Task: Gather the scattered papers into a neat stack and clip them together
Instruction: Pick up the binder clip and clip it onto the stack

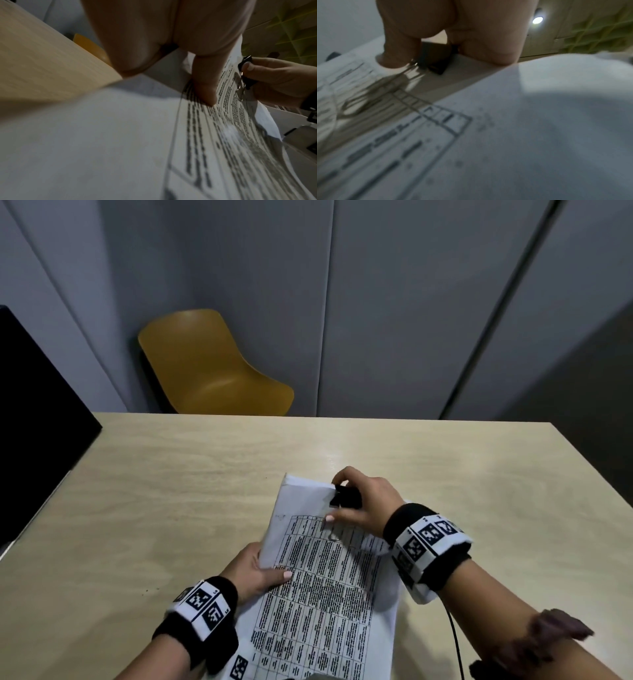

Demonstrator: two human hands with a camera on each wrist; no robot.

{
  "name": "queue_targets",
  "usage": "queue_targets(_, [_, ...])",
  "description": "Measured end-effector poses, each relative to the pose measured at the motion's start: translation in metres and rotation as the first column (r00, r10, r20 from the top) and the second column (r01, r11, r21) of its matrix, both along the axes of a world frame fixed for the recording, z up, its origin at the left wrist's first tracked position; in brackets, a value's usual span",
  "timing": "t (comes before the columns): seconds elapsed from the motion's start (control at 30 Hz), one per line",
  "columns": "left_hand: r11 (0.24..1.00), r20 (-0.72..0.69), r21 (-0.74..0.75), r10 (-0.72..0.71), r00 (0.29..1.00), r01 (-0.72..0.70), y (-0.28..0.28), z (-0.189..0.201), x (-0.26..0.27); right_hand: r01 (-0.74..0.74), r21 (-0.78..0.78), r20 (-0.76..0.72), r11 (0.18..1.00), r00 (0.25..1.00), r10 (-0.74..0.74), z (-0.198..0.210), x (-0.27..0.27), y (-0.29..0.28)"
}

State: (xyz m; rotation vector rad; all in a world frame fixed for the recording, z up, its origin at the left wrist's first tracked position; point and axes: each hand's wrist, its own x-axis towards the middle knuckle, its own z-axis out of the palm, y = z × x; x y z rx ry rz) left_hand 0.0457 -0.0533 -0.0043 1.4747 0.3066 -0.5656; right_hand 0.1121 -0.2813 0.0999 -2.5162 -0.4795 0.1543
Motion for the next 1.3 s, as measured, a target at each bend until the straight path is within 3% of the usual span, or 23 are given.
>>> queue_targets(0.1, [1.0, -0.009, 0.022, -0.01, 1.0, 0.01, 0.002, -0.006, 0.001, 0.048, 0.112, 0.023, 0.993, 0.998, -0.051, 0.0, 0.004, -0.007])
queue_targets(0.23, [0.997, -0.012, 0.073, -0.025, 1.0, 0.026, 0.0, -0.002, 0.0, 0.073, -0.031, 0.075, 0.997, 0.995, -0.07, -0.011, 0.005, -0.004])
queue_targets(0.3, [0.993, -0.004, 0.109, -0.036, 0.999, 0.037, 0.001, 0.0, -0.001, 0.175, -0.123, 0.136, 0.977, 0.978, -0.158, -0.022, 0.0, -0.003])
queue_targets(0.37, [0.986, 0.001, 0.163, -0.046, 0.999, 0.045, 0.005, 0.002, -0.002, 0.346, -0.028, 0.187, 0.938, 0.923, -0.336, -0.035, -0.009, -0.005])
queue_targets(0.4, [0.982, -0.004, 0.185, -0.032, 0.999, 0.032, 0.007, 0.002, -0.002, 0.426, 0.075, 0.144, 0.902, 0.89, -0.432, -0.042, -0.014, -0.006])
queue_targets(0.47, [0.977, -0.022, 0.215, -0.006, 1.0, 0.011, 0.01, 0.001, -0.001, 0.562, 0.242, -0.17, 0.791, 0.827, -0.536, -0.06, -0.027, -0.01])
queue_targets(0.53, [0.97, -0.025, 0.242, 0.003, 1.0, 0.003, 0.016, -0.003, 0.003, 0.665, 0.26, -0.538, 0.7, 0.702, -0.468, -0.078, -0.038, -0.013])
queue_targets(0.6, [0.958, -0.035, 0.288, 0.01, 0.999, 0.0, 0.02, -0.009, 0.007, 0.69, 0.185, -0.666, 0.699, 0.612, -0.427, -0.095, -0.048, -0.013])
queue_targets(0.73, [0.927, -0.005, 0.374, -0.008, 1.0, 0.009, 0.016, -0.013, 0.022, 0.711, 0.14, -0.615, 0.689, 0.608, -0.502, -0.109, -0.04, -0.004])
queue_targets(0.83, [0.906, 0.074, 0.418, 0.045, 0.996, -0.072, 0.006, -0.004, 0.034, 0.717, 0.149, -0.597, 0.681, 0.614, -0.515, -0.105, -0.024, 0.005])
queue_targets(0.97, [0.859, 0.151, 0.478, 0.124, 0.981, -0.182, 0.012, 0.009, 0.038, 0.668, 0.076, -0.515, 0.74, 0.662, -0.544, -0.095, -0.024, 0.002])
queue_targets(1.13, [0.902, 0.026, 0.42, 0.097, 0.995, -0.098, 0.02, -0.001, 0.02, 0.589, 0.037, -0.527, 0.807, 0.698, -0.485, -0.101, -0.049, -0.007])
queue_targets(1.23, [0.879, 0.084, 0.473, 0.021, 0.996, -0.058, 0.01, 0.004, 0.019, 0.559, 0.082, -0.527, 0.825, 0.727, -0.44, -0.106, -0.047, -0.004])
queue_targets(1.3, [0.884, 0.089, 0.461, 0.044, 0.995, -0.081, 0.009, 0.014, 0.022, 0.565, 0.136, -0.534, 0.814, 0.733, -0.42, -0.11, -0.041, -0.004])
